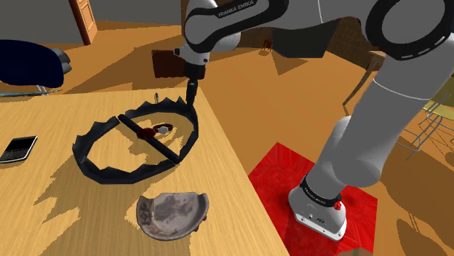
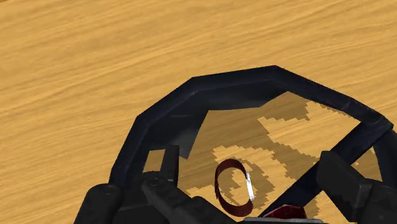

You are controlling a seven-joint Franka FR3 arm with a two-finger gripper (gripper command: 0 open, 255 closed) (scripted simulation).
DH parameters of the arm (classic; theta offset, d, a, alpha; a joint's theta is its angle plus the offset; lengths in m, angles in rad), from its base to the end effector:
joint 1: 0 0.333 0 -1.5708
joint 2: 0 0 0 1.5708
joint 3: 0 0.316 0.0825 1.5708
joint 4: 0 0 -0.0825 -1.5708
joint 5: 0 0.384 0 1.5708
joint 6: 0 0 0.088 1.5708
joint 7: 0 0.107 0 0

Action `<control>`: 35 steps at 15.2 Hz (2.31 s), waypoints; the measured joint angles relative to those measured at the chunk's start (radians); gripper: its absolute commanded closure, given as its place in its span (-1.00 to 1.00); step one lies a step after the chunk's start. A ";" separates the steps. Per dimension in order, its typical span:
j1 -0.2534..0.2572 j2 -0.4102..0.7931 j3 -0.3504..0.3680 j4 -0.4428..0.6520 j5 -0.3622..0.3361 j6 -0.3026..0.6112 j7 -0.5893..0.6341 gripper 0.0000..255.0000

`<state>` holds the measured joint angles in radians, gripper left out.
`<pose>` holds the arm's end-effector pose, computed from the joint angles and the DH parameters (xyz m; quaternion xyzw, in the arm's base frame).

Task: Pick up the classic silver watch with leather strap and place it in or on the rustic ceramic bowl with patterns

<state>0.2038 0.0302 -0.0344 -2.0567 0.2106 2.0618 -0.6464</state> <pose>0.5428 0.1042 0.4205 -0.9330 -0.3479 -0.0095 0.0919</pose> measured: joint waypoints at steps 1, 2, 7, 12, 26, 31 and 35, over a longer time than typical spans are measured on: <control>0.003 0.035 0.004 0.037 0.010 -0.002 -0.033 -1.00; 0.008 0.068 0.012 0.063 0.021 0.002 -0.064 -1.00; 0.031 0.217 0.058 0.210 0.061 -0.011 -0.203 -1.00; 0.040 0.269 0.073 0.230 0.071 0.020 -0.237 -1.00; 0.047 0.296 0.079 0.204 0.078 0.073 -0.241 1.00; 0.047 0.296 0.079 0.204 0.078 0.073 -0.241 1.00; 0.048 0.290 0.079 0.211 0.076 0.061 -0.237 1.00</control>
<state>0.2513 0.3201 0.0443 -1.8460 0.2863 2.1229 -0.8837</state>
